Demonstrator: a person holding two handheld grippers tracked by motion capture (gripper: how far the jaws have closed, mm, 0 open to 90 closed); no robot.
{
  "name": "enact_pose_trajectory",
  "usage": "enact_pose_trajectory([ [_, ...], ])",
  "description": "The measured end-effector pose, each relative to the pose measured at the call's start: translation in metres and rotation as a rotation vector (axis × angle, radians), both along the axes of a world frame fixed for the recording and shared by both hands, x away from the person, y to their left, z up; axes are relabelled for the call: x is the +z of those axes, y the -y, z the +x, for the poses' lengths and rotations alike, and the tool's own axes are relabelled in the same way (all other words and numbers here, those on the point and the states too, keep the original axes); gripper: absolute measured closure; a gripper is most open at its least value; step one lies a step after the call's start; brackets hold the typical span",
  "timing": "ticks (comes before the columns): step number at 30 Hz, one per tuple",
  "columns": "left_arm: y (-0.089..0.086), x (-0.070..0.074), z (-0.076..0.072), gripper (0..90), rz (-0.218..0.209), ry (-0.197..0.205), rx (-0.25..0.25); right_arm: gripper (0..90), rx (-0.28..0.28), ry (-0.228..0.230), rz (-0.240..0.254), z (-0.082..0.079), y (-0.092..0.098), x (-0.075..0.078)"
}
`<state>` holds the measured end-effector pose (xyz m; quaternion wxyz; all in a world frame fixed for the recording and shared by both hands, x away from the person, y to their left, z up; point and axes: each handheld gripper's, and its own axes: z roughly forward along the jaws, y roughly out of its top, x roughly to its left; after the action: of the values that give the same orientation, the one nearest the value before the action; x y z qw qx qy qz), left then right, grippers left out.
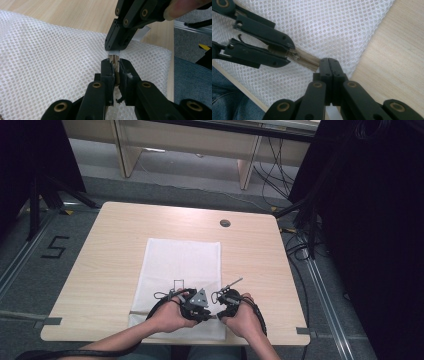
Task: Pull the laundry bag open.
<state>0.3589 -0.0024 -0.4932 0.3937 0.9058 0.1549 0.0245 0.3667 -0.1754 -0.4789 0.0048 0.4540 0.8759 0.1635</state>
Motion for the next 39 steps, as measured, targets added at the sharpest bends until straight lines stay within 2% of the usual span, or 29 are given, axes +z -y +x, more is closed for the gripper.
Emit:
enact_pose_trajectory([
  [1, -0.001, 0.000, 0.000, 81.6, -0.002, -0.010, 0.008, 90.0, 0.003, 0.001, -0.001, 0.000, 0.000, 0.000],
  [6, -0.002, 0.001, -0.001, 81.7, -0.004, -0.006, 0.008, 90.0, 0.009, 0.017, 0.000, 0.001, 0.000, -0.002],
  [8, -0.003, 0.001, -0.001, 81.6, -0.001, -0.004, 0.006, 90.0, -0.003, 0.001, -0.002, -0.001, -0.001, -0.001],
  [10, -0.004, 0.001, -0.001, 81.6, -0.001, -0.005, 0.007, 90.0, 0.013, 0.021, -0.008, 0.000, -0.001, -0.002],
  [11, -0.004, 0.001, 0.000, 81.6, 0.001, 0.008, -0.003, 90.0, -0.007, 0.000, -0.024, -0.001, -0.002, 0.000],
  [13, -0.005, 0.002, -0.001, 81.6, 0.009, 0.003, 0.001, 90.0, 0.022, 0.022, -0.022, 0.000, -0.002, -0.001],
  [15, -0.006, 0.003, 0.000, 81.7, 0.015, 0.008, 0.000, 90.0, 0.013, 0.019, -0.027, -0.002, -0.004, 0.000],
  [17, -0.007, 0.002, -0.001, 81.6, -0.006, -0.010, 0.014, 90.0, 0.022, 0.021, -0.032, -0.002, -0.004, 0.000],
  [25, -0.011, 0.004, -0.001, 81.7, 0.003, 0.002, 0.008, 90.0, 0.036, 0.023, -0.039, -0.001, -0.004, 0.001],
  [28, -0.012, 0.004, -0.001, 81.6, 0.007, 0.008, 0.006, 90.0, 0.022, 0.022, -0.035, -0.002, -0.005, 0.000],
  [29, -0.012, 0.003, -0.002, 81.6, -0.015, -0.004, 0.013, 90.0, 0.023, 0.023, -0.038, -0.002, -0.005, 0.001],
  [35, -0.013, 0.004, -0.002, 81.6, -0.015, -0.002, 0.016, 90.0, 0.020, 0.028, -0.037, -0.002, -0.005, 0.000],
  [37, -0.015, 0.004, -0.001, 81.6, -0.003, 0.000, 0.009, 90.0, 0.019, 0.029, -0.036, -0.003, -0.004, 0.000],
  [39, -0.014, 0.004, -0.002, 81.7, -0.014, -0.006, 0.019, 90.0, 0.020, 0.029, -0.038, -0.003, -0.005, 0.000],
])
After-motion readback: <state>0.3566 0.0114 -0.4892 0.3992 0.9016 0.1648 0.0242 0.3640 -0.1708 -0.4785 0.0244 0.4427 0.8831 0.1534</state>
